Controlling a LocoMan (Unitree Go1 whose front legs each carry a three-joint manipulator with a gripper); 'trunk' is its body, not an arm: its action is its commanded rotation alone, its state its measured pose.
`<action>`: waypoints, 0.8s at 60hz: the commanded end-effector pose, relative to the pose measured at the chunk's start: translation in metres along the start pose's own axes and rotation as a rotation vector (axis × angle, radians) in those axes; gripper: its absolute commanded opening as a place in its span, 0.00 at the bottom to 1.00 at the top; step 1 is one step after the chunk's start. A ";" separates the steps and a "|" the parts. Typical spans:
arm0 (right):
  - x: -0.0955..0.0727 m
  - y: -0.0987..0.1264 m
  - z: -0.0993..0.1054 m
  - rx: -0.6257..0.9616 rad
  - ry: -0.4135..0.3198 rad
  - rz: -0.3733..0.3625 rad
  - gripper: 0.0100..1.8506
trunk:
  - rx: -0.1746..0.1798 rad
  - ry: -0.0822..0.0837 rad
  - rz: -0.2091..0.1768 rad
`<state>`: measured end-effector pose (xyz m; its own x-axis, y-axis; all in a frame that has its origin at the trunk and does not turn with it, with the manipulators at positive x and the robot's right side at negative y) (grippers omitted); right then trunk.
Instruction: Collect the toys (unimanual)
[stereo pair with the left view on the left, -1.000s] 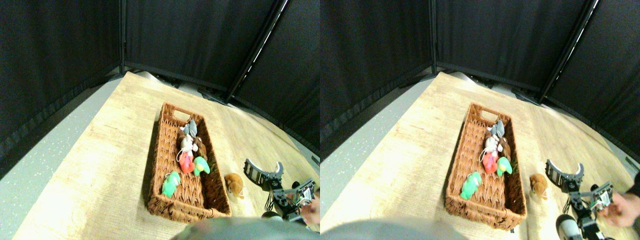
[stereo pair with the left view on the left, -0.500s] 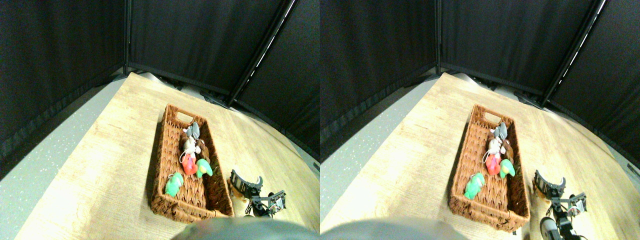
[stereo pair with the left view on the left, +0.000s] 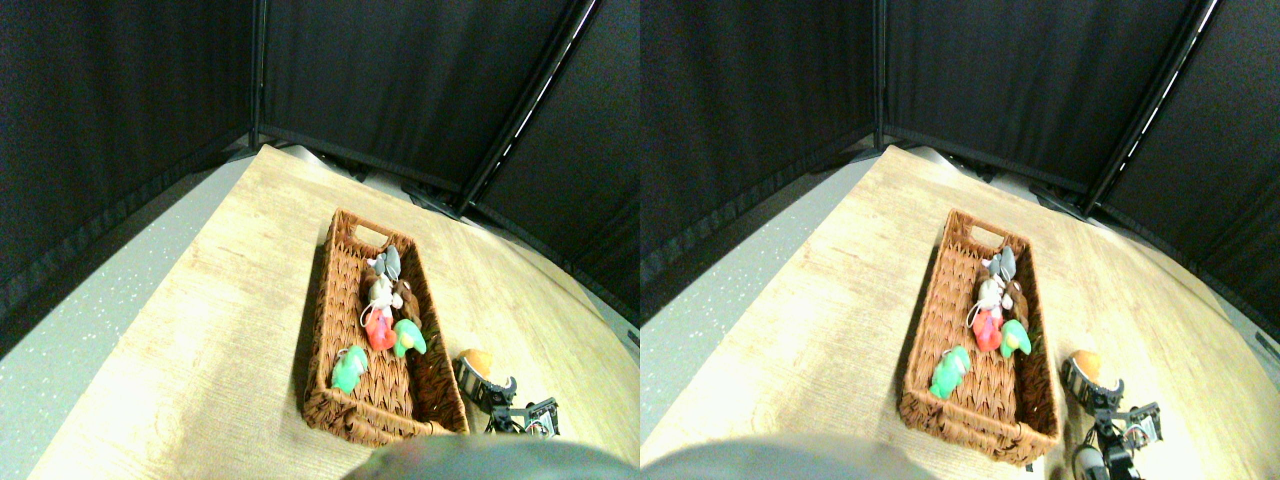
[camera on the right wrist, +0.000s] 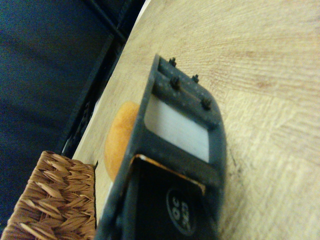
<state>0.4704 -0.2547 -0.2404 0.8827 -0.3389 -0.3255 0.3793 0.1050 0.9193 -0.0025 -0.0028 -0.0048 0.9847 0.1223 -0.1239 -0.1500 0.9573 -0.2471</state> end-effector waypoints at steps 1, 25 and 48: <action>-0.001 0.003 0.002 -0.017 -0.022 0.005 0.41 | -0.012 0.012 0.009; 0.001 0.017 -0.003 -0.042 -0.100 0.047 0.04 | -0.018 0.012 0.008; -0.005 0.036 -0.005 -0.083 -0.040 0.132 0.03 | -0.022 0.012 0.001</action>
<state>0.4785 -0.2496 -0.2201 0.8851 -0.3873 -0.2582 0.3507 0.1901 0.9170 -0.0025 -0.0039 -0.0050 0.9853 0.1169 -0.1247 -0.1450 0.9579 -0.2478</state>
